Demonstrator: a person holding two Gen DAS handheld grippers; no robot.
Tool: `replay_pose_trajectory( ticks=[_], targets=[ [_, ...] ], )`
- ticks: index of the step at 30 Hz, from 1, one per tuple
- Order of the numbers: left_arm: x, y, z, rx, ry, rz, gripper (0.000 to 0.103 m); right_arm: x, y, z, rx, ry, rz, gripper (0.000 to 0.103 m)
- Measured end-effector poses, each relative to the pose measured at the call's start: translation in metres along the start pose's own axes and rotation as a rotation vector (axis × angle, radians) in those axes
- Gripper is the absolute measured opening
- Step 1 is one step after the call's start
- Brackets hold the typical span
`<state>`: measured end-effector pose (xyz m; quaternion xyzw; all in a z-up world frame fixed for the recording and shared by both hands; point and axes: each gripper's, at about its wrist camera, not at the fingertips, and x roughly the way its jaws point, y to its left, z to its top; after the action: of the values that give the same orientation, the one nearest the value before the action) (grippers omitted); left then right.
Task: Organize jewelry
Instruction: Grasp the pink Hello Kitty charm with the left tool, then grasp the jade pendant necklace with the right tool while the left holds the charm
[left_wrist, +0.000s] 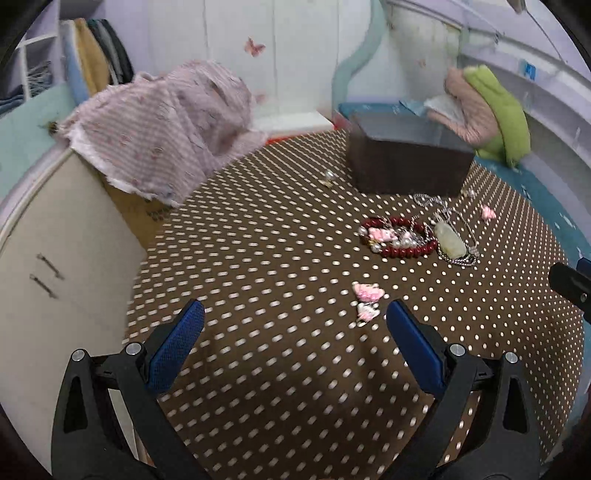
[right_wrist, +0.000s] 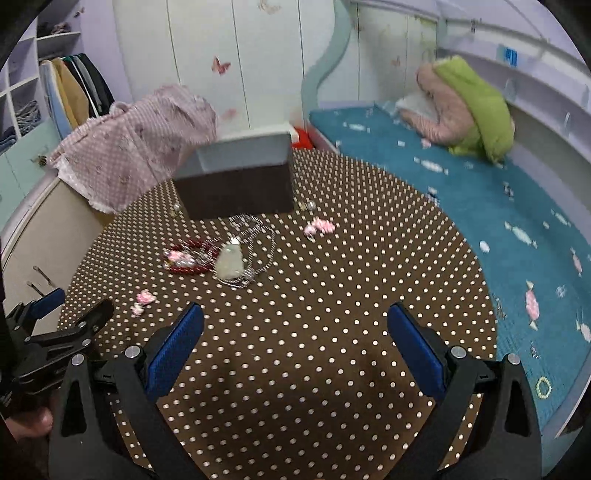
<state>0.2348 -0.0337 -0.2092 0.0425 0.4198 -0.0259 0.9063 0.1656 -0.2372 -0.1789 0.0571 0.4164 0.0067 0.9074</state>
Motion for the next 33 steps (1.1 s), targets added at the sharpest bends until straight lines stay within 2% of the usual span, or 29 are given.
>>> replay_pose_trajectory(
  ticks=[6, 7, 10, 11, 12, 13, 14, 15, 18, 21, 23, 26, 28, 33],
  targets=[
    [0.035, -0.016, 0.009, 0.036, 0.075, -0.035, 0.097, 0.021, -0.01, 0.006, 0.029, 0.06, 0.002, 0.095],
    [0.039, -0.017, 0.009, 0.034, 0.085, -0.054, 0.094, 0.023, -0.011, 0.007, 0.028, 0.066, 0.002, 0.095],
    [0.046, -0.026, 0.009, 0.039, 0.094, -0.091, 0.067, 0.029, -0.014, 0.012, 0.023, 0.076, 0.007, 0.095],
    [0.045, -0.028, 0.009, 0.045, 0.091, -0.099, 0.063, 0.032, -0.015, 0.015, 0.023, 0.08, 0.013, 0.095],
    [0.045, -0.03, 0.009, 0.054, 0.086, -0.105, 0.047, 0.035, -0.014, 0.016, 0.018, 0.085, 0.024, 0.095],
    [0.046, -0.032, 0.009, 0.061, 0.083, -0.12, 0.037, 0.039, -0.012, 0.017, 0.009, 0.093, 0.033, 0.095],
    [0.045, -0.032, 0.01, 0.06, 0.085, -0.133, 0.032, 0.041, -0.01, 0.017, 0.0, 0.097, 0.045, 0.095],
    [0.045, -0.03, 0.011, 0.054, 0.088, -0.157, 0.022, 0.045, -0.005, 0.018, -0.017, 0.104, 0.061, 0.095],
    [0.042, -0.025, 0.013, 0.025, 0.096, -0.219, 0.021, 0.051, 0.01, 0.024, -0.057, 0.107, 0.113, 0.091],
    [0.036, -0.017, 0.013, 0.008, 0.076, -0.23, 0.021, 0.059, 0.024, 0.031, -0.102, 0.115, 0.152, 0.072],
    [0.031, -0.013, 0.014, 0.0, 0.059, -0.231, 0.022, 0.067, 0.031, 0.037, -0.123, 0.129, 0.173, 0.051],
    [0.019, -0.006, 0.015, -0.016, 0.039, -0.226, 0.022, 0.073, 0.039, 0.041, -0.148, 0.135, 0.204, 0.043],
    [0.017, -0.001, 0.016, -0.023, 0.033, -0.228, 0.022, 0.079, 0.046, 0.045, -0.171, 0.142, 0.219, 0.041],
    [0.015, -0.001, 0.017, -0.031, 0.029, -0.238, 0.022, 0.099, 0.061, 0.044, -0.236, 0.179, 0.189, 0.036]
  ],
)
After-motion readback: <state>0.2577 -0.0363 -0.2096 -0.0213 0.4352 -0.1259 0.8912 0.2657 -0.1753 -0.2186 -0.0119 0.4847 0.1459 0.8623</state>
